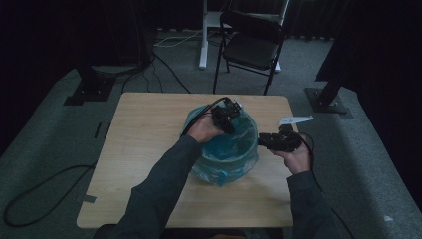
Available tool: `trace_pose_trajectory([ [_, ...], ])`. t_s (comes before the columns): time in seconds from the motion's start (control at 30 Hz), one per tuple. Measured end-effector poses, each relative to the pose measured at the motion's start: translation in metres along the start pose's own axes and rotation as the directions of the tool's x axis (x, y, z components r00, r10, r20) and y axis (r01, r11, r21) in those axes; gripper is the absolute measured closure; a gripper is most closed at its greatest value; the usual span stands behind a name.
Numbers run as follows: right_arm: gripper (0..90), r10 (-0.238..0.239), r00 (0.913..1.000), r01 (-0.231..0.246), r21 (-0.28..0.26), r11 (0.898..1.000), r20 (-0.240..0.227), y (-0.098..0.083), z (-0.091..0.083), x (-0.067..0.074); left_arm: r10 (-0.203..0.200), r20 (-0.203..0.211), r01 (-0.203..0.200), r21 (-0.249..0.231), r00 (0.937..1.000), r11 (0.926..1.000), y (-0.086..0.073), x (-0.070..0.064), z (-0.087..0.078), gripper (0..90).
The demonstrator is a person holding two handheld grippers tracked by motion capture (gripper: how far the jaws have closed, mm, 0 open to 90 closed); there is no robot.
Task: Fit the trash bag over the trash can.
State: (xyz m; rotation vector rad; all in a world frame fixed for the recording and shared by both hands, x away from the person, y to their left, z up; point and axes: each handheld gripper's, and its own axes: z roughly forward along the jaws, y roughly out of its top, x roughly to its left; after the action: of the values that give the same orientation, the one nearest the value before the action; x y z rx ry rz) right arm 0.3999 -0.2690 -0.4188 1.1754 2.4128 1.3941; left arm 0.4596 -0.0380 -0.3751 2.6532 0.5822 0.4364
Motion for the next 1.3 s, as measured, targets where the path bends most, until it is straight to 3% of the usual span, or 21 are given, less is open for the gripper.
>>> trace_pose_trajectory([
  [0.13,57.4,0.0,1.0,0.0,0.0,1.0,0.0,0.0,0.0,0.0,0.022,-0.038,-0.021,0.038,0.9991,0.9991,0.001,-0.003,0.004,55.6],
  [0.47,57.4,0.002,1.0,-0.002,-0.002,1.0,0.0,0.0,-0.002,0.0,0.023,-0.09,-0.014,0.094,0.9957,0.9955,0.002,-0.002,0.009,54.5],
  [0.77,57.3,0.0,1.0,0.0,0.001,1.0,0.001,0.0,0.0,0.0,0.071,0.006,-0.071,0.064,0.9975,0.9954,0.003,-0.011,0.007,52.3],
  [1.07,57.1,0.001,1.0,-0.001,-0.001,1.0,0.0,0.0,-0.001,-0.001,0.102,0.045,-0.106,0.088,0.9937,0.9905,0.003,-0.014,0.01,52.1],
  [1.17,56.9,0.002,1.0,-0.002,0.0,1.0,0.001,0.0,-0.001,-0.001,0.116,0.041,-0.119,0.086,0.9924,0.9891,0.003,-0.016,0.009,52.1],
  [1.3,56.6,-0.001,1.0,0.001,-0.002,1.0,0.001,0.0,-0.001,-0.001,0.09,0.012,-0.091,0.045,0.9959,0.9949,0.002,-0.012,0.003,52.2],
])
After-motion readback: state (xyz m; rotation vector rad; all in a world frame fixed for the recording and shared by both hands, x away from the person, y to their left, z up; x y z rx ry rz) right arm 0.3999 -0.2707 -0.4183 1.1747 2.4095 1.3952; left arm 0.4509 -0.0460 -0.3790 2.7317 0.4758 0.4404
